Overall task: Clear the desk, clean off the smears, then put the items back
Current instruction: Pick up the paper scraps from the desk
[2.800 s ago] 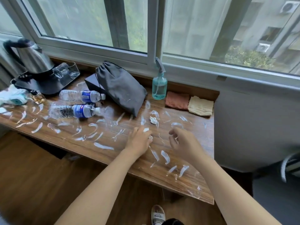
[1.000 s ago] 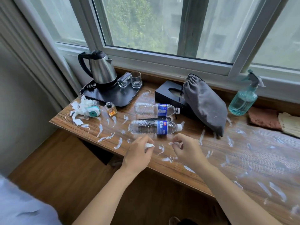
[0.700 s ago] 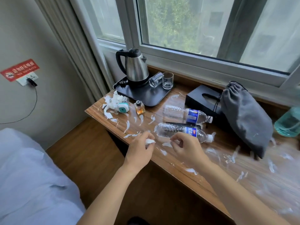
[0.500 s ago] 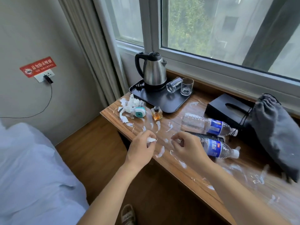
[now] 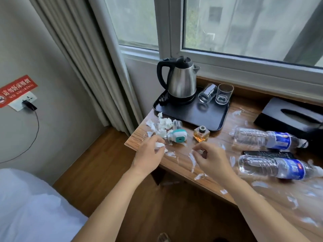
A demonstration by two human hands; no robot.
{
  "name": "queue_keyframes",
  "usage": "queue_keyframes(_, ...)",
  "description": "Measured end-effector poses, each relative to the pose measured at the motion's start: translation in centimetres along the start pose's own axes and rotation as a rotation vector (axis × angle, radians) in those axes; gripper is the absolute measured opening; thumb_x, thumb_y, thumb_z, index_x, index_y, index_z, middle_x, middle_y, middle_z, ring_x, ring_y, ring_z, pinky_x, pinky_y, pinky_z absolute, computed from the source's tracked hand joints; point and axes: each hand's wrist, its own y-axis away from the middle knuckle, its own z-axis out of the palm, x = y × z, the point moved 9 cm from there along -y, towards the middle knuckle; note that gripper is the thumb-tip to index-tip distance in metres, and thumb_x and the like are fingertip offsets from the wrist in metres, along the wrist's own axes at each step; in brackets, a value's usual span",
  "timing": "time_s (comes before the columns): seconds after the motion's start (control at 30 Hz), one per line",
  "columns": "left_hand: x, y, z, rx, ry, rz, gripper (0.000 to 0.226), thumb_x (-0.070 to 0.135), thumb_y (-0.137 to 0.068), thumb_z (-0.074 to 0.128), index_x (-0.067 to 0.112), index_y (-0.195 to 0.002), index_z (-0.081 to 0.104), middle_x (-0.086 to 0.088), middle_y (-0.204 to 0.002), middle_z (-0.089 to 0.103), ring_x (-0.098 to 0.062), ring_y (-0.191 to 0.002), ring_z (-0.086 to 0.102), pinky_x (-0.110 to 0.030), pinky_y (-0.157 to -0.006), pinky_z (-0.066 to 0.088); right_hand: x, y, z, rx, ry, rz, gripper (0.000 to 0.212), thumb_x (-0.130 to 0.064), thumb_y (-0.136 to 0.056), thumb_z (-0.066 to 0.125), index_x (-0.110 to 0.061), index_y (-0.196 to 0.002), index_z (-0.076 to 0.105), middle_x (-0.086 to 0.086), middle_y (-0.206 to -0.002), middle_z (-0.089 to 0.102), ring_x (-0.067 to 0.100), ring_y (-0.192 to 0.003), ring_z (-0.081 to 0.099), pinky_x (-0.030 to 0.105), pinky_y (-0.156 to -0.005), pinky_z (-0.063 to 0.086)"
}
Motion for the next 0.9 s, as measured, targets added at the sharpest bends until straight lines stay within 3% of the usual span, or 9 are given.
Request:
queue_keyframes(0.13, -1.1, -2.5, -0.8, -0.050, -0.024, 0.054, 0.023, 0.026, -0.106, 0.058, 0.021, -0.127, 0.065, 0.010, -0.127, 0.058, -0.004, -0.115, 0.052, -0.017, -0.089, 0.035, -0.4, -0.8, 1.2, -0.005, 0.001, 0.042, 0.004, -0.018, -0.095, 0.071, -0.019, -0.099, 0.071, -0.018, -0.074, 0.055, -0.002, -0.062, 0.054, 0.013, -0.059, 0.043)
queue_keyframes(0.33, -2.5, -5.7, -1.0, -0.114, -0.172, 0.115, 0.035, 0.025, -0.105, 0.060, 0.023, -0.140, 0.060, 0.009, -0.142, 0.057, -0.012, -0.133, 0.052, -0.026, -0.109, 0.041, -2.0, -4.4, 1.1, -0.022, -0.037, 0.009, 0.008, -0.012, -0.096, 0.068, -0.018, -0.100, 0.069, -0.018, -0.078, 0.056, -0.014, -0.075, 0.055, 0.008, -0.067, 0.044)
queue_keyframes(0.4, -2.7, -6.6, -0.8, -0.176, -0.200, 0.151, 0.041, 0.027, -0.104, 0.063, 0.023, -0.144, 0.057, 0.009, -0.146, 0.054, -0.010, -0.138, 0.048, -0.022, -0.111, 0.037, -2.4, -6.0, 1.3, -0.028, -0.033, -0.010, 0.007, -0.012, -0.096, 0.068, -0.018, -0.100, 0.070, -0.019, -0.080, 0.058, -0.013, -0.076, 0.056, 0.009, -0.066, 0.045)
queue_keyframes(0.47, -3.2, -7.5, -0.3, -0.243, -0.264, 0.199, 0.056, 0.038, -0.100, 0.069, 0.029, -0.152, 0.049, 0.007, -0.156, 0.045, -0.012, -0.148, 0.037, -0.022, -0.117, 0.029, -2.7, -7.7, 1.8, -0.031, -0.011, -0.027, 0.007, -0.014, -0.096, 0.068, -0.019, -0.100, 0.070, -0.019, -0.083, 0.061, -0.010, -0.077, 0.057, 0.009, -0.063, 0.044)
queue_keyframes(0.6, -4.9, -8.9, 1.2, -0.383, -0.498, 0.279, 0.111, 0.079, -0.074, 0.073, 0.052, -0.162, 0.011, 0.002, -0.175, 0.005, -0.025, -0.162, -0.005, -0.047, -0.130, 0.009, -3.0, -10.2, 2.9, -0.027, 0.043, -0.025, 0.006, -0.015, -0.097, 0.066, -0.019, -0.100, 0.070, -0.023, -0.082, 0.057, -0.015, -0.080, 0.055, 0.005, -0.065, 0.040)
queue_keyframes(0.67, -5.3, -9.6, 2.1, -0.427, -0.546, 0.348, 0.122, 0.089, -0.065, 0.069, 0.057, -0.160, -0.001, 0.001, -0.176, -0.006, -0.030, -0.162, -0.012, -0.052, -0.131, 0.002, -3.1, -11.2, 3.5, -0.030, 0.067, -0.021, 0.005, -0.015, -0.097, 0.067, -0.019, -0.100, 0.069, -0.024, -0.080, 0.054, -0.011, -0.077, 0.055, 0.007, -0.065, 0.040)
queue_keyframes(0.77, -5.0, -10.9, 2.8, -0.377, -0.596, 0.474, 0.115, 0.088, -0.070, 0.063, 0.056, -0.160, -0.001, -0.006, -0.175, 0.003, -0.030, -0.161, 0.004, -0.052, -0.131, 0.009, -3.1, -12.8, 4.8, -0.052, 0.143, 0.002, 0.007, -0.016, -0.096, 0.067, -0.021, -0.100, 0.069, -0.019, -0.087, 0.057, -0.002, -0.076, 0.055, 0.016, -0.069, 0.039)
queue_keyframes(0.9, -5.3, -12.6, 2.9, -0.299, -0.501, 0.564, 0.087, 0.059, -0.091, 0.068, 0.042, -0.161, 0.020, 0.002, -0.161, 0.034, -0.024, -0.146, 0.034, -0.041, -0.120, 0.030, -2.9, -14.5, 6.3, -0.100, 0.193, 0.099, 0.024, -0.015, -0.090, 0.069, -0.024, -0.113, 0.068, -0.008, -0.100, 0.061, 0.003, -0.080, 0.057, 0.016, -0.071, 0.040)
